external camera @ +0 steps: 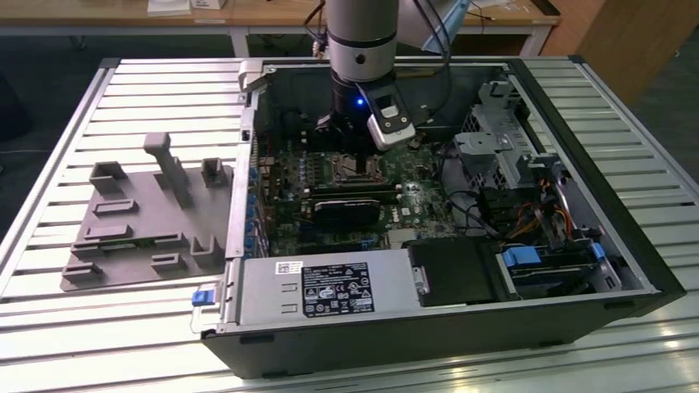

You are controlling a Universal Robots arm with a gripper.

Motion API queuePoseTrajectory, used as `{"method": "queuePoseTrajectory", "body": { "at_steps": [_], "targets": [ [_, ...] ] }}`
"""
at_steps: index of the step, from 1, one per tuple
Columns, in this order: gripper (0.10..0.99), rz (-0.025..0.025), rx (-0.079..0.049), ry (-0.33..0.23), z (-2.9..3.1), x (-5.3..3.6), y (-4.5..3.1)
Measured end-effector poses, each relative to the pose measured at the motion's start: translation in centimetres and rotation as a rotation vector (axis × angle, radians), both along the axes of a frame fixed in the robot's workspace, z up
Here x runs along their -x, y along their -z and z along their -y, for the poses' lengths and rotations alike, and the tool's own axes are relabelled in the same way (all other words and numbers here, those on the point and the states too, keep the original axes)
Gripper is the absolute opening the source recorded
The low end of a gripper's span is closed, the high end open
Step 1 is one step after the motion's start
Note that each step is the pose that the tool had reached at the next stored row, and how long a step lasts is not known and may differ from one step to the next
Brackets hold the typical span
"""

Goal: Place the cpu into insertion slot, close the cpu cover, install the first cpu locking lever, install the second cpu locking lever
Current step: 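Install the second cpu locking lever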

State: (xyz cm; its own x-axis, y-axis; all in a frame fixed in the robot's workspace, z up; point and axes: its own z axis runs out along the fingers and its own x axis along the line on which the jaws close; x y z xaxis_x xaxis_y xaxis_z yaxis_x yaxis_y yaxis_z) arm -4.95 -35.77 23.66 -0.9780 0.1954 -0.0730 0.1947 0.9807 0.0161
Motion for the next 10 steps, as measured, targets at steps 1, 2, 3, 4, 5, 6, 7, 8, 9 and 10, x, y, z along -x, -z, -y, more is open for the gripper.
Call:
{"method": "queuePoseTrajectory", "body": {
  "at_steps": [1,2,3,4,5,6,7,8,9,10],
  "targets": [
    [0.102,-0.0002,0.0,0.0,0.08,0.0,0.08],
    [0.102,-0.0006,0.0,0.0,0.17,0.0,0.19],
    [0.102,-0.0013,-0.001,0.0,0.25,0.01,0.29],
    [0.102,-0.0018,-0.002,0.0,0.33,0.01,0.39],
    [0.102,-0.0023,-0.003,0.0,0.4,0.01,0.49],
    [0.102,-0.0029,-0.004,0.0,0.46,0.02,0.59],
    [0.102,-0.0034,-0.005,0.0,0.52,0.05,0.67],
    [0.102,-0.0038,-0.007,0.0,0.57,0.08,0.74],
    [0.102,-0.004,-0.01,0.0,0.6,0.12,0.82],
    [0.102,-0.0043,-0.014,0.0,0.64,0.15,0.88]
  ]
}}
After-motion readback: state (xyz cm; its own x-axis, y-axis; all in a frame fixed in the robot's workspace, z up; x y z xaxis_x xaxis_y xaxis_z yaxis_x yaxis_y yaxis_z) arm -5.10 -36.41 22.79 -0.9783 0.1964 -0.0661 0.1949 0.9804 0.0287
